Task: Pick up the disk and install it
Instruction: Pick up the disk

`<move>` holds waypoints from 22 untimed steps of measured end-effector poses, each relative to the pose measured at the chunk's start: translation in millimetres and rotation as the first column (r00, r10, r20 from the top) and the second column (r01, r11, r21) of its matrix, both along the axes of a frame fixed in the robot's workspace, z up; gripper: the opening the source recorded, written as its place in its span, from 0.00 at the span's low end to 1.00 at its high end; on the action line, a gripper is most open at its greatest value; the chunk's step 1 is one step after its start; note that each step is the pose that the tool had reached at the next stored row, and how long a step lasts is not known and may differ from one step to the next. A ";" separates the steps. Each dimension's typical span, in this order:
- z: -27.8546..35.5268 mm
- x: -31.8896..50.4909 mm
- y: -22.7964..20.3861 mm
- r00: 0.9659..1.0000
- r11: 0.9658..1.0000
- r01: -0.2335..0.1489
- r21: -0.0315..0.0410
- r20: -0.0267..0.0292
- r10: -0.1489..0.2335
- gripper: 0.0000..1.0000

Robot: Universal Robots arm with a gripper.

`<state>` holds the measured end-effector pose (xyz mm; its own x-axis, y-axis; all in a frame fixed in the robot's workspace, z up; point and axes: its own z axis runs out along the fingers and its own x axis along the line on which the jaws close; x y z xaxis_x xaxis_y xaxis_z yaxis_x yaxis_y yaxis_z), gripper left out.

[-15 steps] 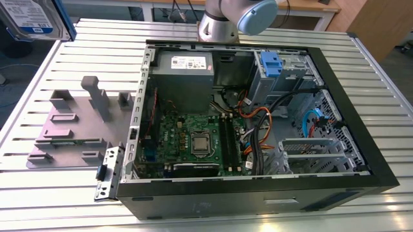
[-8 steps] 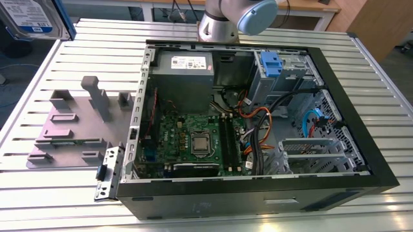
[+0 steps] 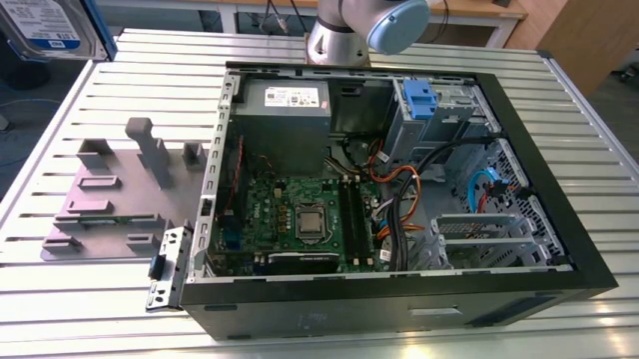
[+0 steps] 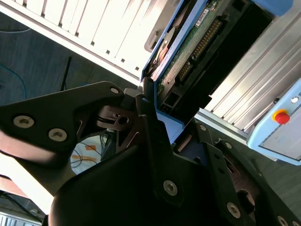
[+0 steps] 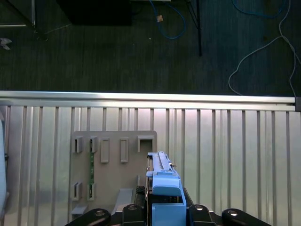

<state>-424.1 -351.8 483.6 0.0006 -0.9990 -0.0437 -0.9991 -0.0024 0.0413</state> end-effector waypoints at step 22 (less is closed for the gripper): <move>6.9 0.0 0.0 1.000 1.000 0.000 -0.002 0.000 0.000 0.37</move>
